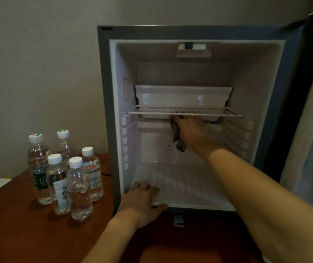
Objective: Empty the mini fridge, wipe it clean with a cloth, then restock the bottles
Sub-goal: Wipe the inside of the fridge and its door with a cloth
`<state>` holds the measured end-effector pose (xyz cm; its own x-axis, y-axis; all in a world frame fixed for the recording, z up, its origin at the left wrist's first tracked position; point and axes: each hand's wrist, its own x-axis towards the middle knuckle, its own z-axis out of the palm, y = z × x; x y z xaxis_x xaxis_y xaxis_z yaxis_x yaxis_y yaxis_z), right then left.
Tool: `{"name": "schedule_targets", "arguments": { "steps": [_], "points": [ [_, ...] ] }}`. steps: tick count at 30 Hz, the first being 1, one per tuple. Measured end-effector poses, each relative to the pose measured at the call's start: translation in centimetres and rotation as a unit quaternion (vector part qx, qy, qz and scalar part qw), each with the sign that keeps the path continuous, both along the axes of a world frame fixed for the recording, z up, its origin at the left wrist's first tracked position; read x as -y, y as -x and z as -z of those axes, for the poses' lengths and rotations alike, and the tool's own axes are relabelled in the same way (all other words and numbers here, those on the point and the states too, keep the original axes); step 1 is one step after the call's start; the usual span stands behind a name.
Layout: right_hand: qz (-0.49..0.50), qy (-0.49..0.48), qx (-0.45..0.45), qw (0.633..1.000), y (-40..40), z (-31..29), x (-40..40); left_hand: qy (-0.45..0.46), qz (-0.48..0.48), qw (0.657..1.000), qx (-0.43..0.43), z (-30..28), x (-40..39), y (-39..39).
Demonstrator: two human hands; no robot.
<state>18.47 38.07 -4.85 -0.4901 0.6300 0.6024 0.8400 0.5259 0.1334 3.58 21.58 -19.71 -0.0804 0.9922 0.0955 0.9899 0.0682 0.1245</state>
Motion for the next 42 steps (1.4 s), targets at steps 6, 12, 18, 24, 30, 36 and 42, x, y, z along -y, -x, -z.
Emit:
{"name": "schedule_targets", "arguments": {
  "steps": [6,12,18,24,30,36,42],
  "points": [
    [0.101,0.02,-0.007,0.995,-6.1,0.6,-1.9,-0.005,-0.005,1.0,0.009,0.0,0.1,-0.2],
    [0.127,0.018,-0.033,0.991,-4.5,1.1,-2.0,-0.017,-0.001,1.0,-0.003,0.3,0.0,-0.2],
    [0.035,-0.045,-0.039,0.998,0.4,1.7,-0.4,-0.036,0.014,0.999,0.0,0.6,0.0,0.2],
    [-0.003,-0.046,-0.026,0.999,9.2,2.0,0.5,-0.029,0.015,0.999,0.009,0.7,-0.3,0.4],
    [-0.034,-0.048,-0.014,0.998,12.6,2.1,0.5,-0.011,0.014,1.0,0.019,0.8,-0.5,0.7],
    [-0.022,-0.058,0.024,0.998,7.9,1.2,0.0,0.005,0.006,1.0,0.015,0.2,-0.2,0.2],
    [0.004,-0.026,-0.012,1.0,1.2,1.2,-1.3,0.017,0.003,1.0,0.018,-0.2,0.0,-0.1]
  ]
}}
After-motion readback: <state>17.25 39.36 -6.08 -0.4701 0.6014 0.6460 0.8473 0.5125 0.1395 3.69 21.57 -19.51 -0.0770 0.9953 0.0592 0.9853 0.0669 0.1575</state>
